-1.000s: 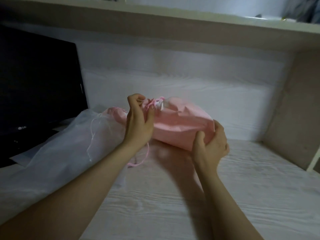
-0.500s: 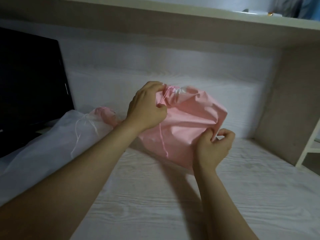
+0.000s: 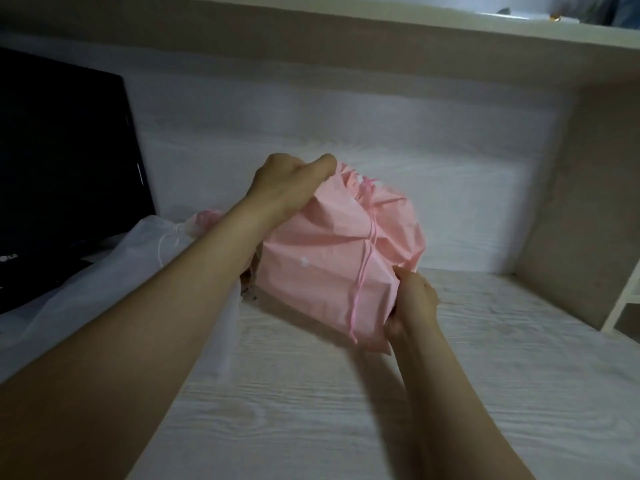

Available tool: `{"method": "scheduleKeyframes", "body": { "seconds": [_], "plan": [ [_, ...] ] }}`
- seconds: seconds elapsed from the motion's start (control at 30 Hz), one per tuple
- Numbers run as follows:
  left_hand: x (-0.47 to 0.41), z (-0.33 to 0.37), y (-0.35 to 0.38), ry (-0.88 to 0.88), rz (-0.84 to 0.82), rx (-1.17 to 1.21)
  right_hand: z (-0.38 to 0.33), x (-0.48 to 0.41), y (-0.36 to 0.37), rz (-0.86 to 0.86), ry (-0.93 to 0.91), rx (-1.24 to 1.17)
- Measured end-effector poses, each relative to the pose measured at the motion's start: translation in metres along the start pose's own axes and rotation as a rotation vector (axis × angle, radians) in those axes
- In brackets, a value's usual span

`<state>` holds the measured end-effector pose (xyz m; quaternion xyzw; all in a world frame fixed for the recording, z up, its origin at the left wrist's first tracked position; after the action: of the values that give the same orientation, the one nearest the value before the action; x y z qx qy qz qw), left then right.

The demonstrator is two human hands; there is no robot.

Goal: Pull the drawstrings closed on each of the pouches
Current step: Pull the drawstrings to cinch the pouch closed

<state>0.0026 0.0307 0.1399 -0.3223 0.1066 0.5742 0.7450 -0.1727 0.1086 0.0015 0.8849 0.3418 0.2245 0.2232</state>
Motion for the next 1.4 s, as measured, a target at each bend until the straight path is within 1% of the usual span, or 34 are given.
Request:
{"method": "scheduleKeyframes", "body": {
  "seconds": [0.03, 0.1, 0.17, 0.23, 0.27, 0.33, 0.4, 0.43, 0.47, 0.53, 0.6, 0.63, 0.7, 0.77, 0.83, 0.9, 0.93, 1.0, 1.03, 1.1, 1.13, 1.2, 1.23, 1.3, 1.4],
  "plan": [
    [0.003, 0.001, -0.004, 0.041, -0.018, 0.053, 0.001, 0.000, 0.001, -0.029, 0.056, -0.006],
    [0.003, 0.004, -0.011, 0.088, -0.052, 0.195, 0.005, 0.003, 0.004, -0.142, 0.176, -0.027],
    [0.003, 0.008, -0.014, 0.117, -0.094, 0.270, 0.010, 0.008, 0.007, -0.225, 0.237, -0.043],
    [0.002, 0.011, -0.017, 0.190, -0.066, 0.235, 0.010, 0.012, 0.010, -0.249, 0.239, 0.007],
    [0.002, 0.011, -0.018, 0.210, -0.039, 0.224, 0.008, 0.016, 0.012, -0.276, 0.254, -0.019],
    [0.000, 0.011, -0.022, 0.173, 0.039, 0.201, 0.001, 0.024, 0.012, -0.349, 0.262, -0.140],
    [-0.002, 0.009, -0.023, 0.141, 0.148, 0.132, -0.002, 0.031, 0.012, -0.359, 0.212, -0.216],
    [-0.002, 0.007, -0.025, 0.135, 0.212, 0.054, -0.002, 0.028, 0.011, -0.352, 0.161, -0.235],
    [-0.001, 0.006, -0.026, 0.135, 0.280, -0.052, -0.001, 0.026, 0.011, -0.344, 0.121, -0.270],
    [0.002, 0.002, -0.031, 0.131, 0.362, -0.270, 0.003, 0.018, 0.011, -0.261, 0.018, -0.209],
    [0.007, -0.002, -0.037, 0.096, 0.357, -0.479, 0.007, 0.014, 0.012, -0.121, -0.125, -0.044],
    [0.009, -0.004, -0.039, 0.071, 0.339, -0.596, 0.010, 0.013, 0.012, -0.099, -0.204, 0.043],
    [0.013, -0.010, -0.043, 0.060, 0.321, -0.816, 0.020, 0.017, 0.016, -0.145, -0.343, 0.190],
    [0.013, -0.018, -0.047, 0.090, 0.321, -0.978, 0.031, 0.024, 0.024, -0.188, -0.473, 0.354],
    [0.012, -0.027, -0.054, 0.135, 0.324, -1.086, 0.043, 0.030, 0.031, -0.209, -0.615, 0.594],
    [0.013, -0.038, -0.061, 0.148, 0.327, -1.184, 0.055, 0.034, 0.037, -0.267, -0.700, 0.761],
    [0.016, -0.047, -0.065, 0.131, 0.327, -1.223, 0.061, 0.034, 0.040, -0.297, -0.750, 0.825],
    [0.025, -0.065, -0.068, 0.041, 0.299, -1.266, 0.073, 0.028, 0.043, -0.337, -0.861, 0.955],
    [0.031, -0.076, -0.067, -0.009, 0.261, -1.276, 0.079, 0.022, 0.045, -0.371, -0.872, 1.024],
    [0.041, -0.096, -0.060, -0.064, 0.159, -1.277, 0.089, 0.018, 0.049, -0.443, -0.771, 1.208],
    [0.045, -0.103, -0.055, -0.053, 0.109, -1.268, 0.093, 0.018, 0.051, -0.447, -0.690, 1.337],
    [0.052, -0.115, -0.044, 0.029, 0.019, -1.254, 0.097, 0.018, 0.053, -0.400, -0.541, 1.595],
    [0.056, -0.120, -0.040, 0.069, -0.019, -1.249, 0.099, 0.018, 0.053, -0.375, -0.505, 1.664],
    [0.063, -0.127, -0.034, 0.100, -0.065, -1.237, 0.095, 0.017, 0.052, -0.323, -0.499, 1.708],
    [0.073, -0.140, -0.026, 0.043, -0.170, -1.271, 0.092, 0.016, 0.048, -0.233, -0.612, 1.763]
  ]
}}
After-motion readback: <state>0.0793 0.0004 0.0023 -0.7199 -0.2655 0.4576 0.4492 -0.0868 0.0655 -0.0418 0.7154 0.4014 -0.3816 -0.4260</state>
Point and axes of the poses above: each hand's wrist, its own x-axis away from the middle knuckle, its own y-axis out of the palm, z = x × y, the point moved 1 cm from there along -x, towards the middle knuckle, and after that the axes turned 9 degrees about y, right-handed, at the moved point
